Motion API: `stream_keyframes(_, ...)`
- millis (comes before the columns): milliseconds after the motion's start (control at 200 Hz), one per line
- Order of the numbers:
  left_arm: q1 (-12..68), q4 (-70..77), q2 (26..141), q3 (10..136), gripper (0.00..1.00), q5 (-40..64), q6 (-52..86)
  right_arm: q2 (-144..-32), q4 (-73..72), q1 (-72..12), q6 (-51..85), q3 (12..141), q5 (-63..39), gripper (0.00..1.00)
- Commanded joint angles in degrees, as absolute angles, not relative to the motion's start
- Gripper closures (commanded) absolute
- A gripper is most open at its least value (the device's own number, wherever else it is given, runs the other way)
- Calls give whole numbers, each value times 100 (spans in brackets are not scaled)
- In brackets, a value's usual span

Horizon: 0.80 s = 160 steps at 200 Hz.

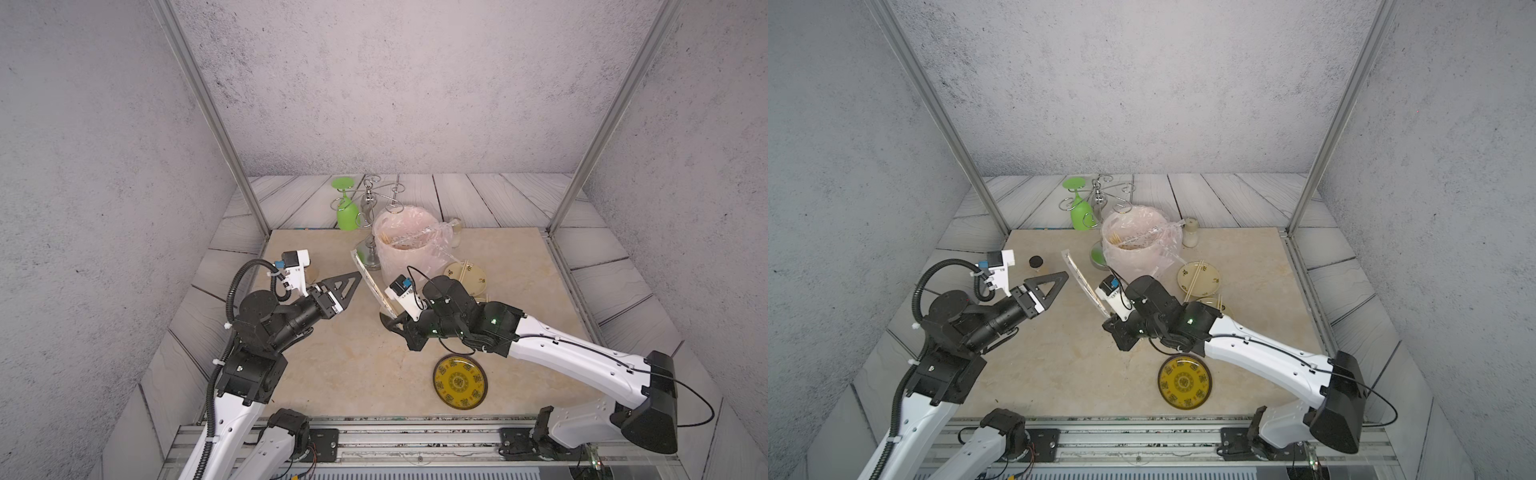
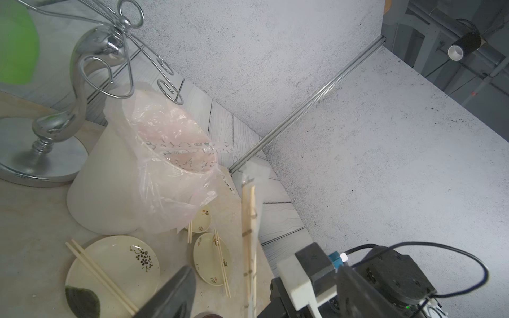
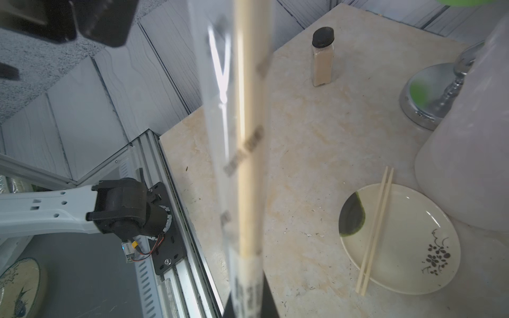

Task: Remove the packaging of disposable chopsticks
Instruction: Pick up the disposable chopsticks from the center of the board, then remove the packet bag from the disposable chopsticks.

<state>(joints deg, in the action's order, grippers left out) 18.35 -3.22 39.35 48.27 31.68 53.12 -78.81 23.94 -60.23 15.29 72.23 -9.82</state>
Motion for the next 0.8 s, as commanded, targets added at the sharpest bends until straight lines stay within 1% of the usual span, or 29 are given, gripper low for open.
stream_keyframes(0, 1982, -297, 3965, 5038, 18, 3124, 5338, -7826, 2776, -6116, 1420, 7371, -562, 100)
stream_keyframes(70, 2067, -529, 3998, 5118, 18, 3035, 5167, -7856, 2837, -6190, 1372, 7455, -520, 100)
stream_keyframes(145, 2122, -769, 4033, 5100, 21, 2863, 5057, -7842, 2856, -6328, 1320, 7490, -325, 100)
stream_keyframes(290, 2168, -626, 4118, 4902, 38, 2726, 5153, -7786, 2800, -6557, 1270, 7444, -78, 100)
stream_keyframes(360, 2179, -586, 4169, 4844, 49, 2682, 5214, -7854, 2898, -6649, 1180, 7476, -4, 100)
stream_keyframes(415, 2179, -608, 4199, 4845, 64, 2676, 5246, -7883, 2991, -6724, 1109, 7488, 110, 100)
stream_keyframes(460, 2188, -614, 4197, 4846, 73, 2681, 5239, -7868, 3027, -6773, 1082, 7459, 256, 100)
stream_keyframes(485, 2188, -623, 4185, 4845, 79, 2689, 5239, -7858, 3027, -6792, 1083, 7439, 311, 100)
stream_keyframes(530, 2188, -629, 4159, 4830, 100, 2681, 5234, -7825, 3041, -6810, 1096, 7400, 367, 100)
stream_keyframes(616, 2188, -648, 4093, 4830, 100, 2682, 5257, -7755, 3112, -6811, 1085, 7402, 332, 100)
stream_keyframes(646, 2188, -642, 4067, 4838, 100, 2713, 5247, -7712, 3128, -6804, 1055, 7393, 310, 96)
stream_keyframes(671, 2188, -623, 4048, 4841, 100, 2752, 5211, -7657, 3122, -6806, 1019, 7371, 290, 89)
stream_keyframes(691, 2188, -616, 4028, 4855, 100, 2780, 5178, -7609, 3101, -6803, 993, 7334, 261, 82)
stream_keyframes(736, 2188, -609, 4000, 4901, 100, 2876, 5037, -7471, 3012, -6796, 891, 7223, 73, 59)
stream_keyframes(761, 2188, -600, 3983, 4940, 100, 2968, 4950, -7370, 2957, -6794, 780, 7138, -97, 49)
stream_keyframes(771, 2188, -585, 3975, 4957, 100, 3010, 4898, -7327, 2932, -6794, 736, 7095, -172, 46)
stream_keyframes(786, 2188, -570, 3960, 4982, 100, 3083, 4821, -7260, 2899, -6786, 665, 7049, -311, 39)
stream_keyframes(796, 2188, -549, 3967, 5003, 100, 3148, 4765, -7214, 2887, -6785, 615, 7005, -418, 37)
